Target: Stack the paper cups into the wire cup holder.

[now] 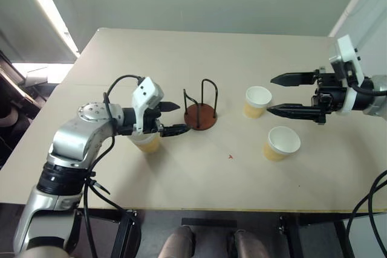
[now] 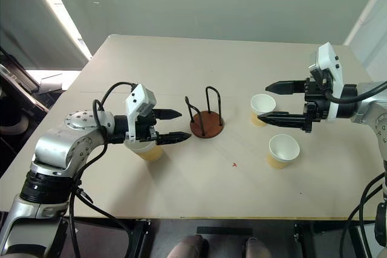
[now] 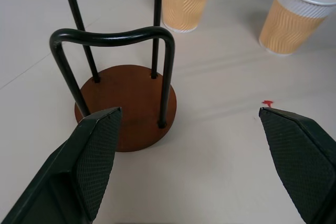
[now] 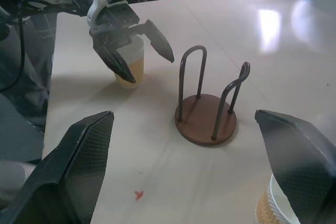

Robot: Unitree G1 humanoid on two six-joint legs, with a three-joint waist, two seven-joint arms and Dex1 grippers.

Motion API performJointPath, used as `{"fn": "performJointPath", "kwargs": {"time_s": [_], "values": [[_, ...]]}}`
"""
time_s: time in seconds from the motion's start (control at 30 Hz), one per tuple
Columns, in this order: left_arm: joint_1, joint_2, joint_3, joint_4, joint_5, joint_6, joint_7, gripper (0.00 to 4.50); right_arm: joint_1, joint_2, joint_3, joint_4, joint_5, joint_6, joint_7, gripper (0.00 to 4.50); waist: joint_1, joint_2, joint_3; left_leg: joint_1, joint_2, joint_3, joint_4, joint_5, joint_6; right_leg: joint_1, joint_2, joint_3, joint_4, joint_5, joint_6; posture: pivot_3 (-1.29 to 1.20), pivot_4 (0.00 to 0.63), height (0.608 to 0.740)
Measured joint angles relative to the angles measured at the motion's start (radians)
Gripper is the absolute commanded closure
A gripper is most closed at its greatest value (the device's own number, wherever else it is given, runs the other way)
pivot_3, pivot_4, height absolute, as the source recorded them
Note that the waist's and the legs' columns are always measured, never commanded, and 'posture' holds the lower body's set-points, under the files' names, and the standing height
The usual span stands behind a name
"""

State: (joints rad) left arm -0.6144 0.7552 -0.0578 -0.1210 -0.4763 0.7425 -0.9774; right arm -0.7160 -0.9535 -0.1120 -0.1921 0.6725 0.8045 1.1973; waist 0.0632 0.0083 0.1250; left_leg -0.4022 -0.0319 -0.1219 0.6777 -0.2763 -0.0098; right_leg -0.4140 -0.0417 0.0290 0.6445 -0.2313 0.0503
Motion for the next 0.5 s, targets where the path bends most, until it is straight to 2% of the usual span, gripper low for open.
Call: {"fn": "performJointPath", "kwargs": {"time_s": [0.3,0.5], "values": [[0.000,-0.004,0.000,0.000,0.001,0.000,0.006,0.00,0.000,0.000,0.006,0.003,-0.002,-0.009,0.001,0.03,0.000,0.000,0.000,0.000,0.000,0.000,0.000,0.000,0.000,0.000,0.000,0.000,0.000,0.000,0.000,0.00,0.150,0.740],[-0.021,-0.046,-0.005,0.011,0.022,0.000,0.043,0.00,0.000,-0.006,0.006,0.003,-0.001,-0.008,-0.002,0.03,0.000,0.000,0.000,0.000,0.000,0.000,0.000,0.000,0.000,0.000,0.000,0.000,0.000,0.000,0.000,0.00,0.150,0.740]]}}
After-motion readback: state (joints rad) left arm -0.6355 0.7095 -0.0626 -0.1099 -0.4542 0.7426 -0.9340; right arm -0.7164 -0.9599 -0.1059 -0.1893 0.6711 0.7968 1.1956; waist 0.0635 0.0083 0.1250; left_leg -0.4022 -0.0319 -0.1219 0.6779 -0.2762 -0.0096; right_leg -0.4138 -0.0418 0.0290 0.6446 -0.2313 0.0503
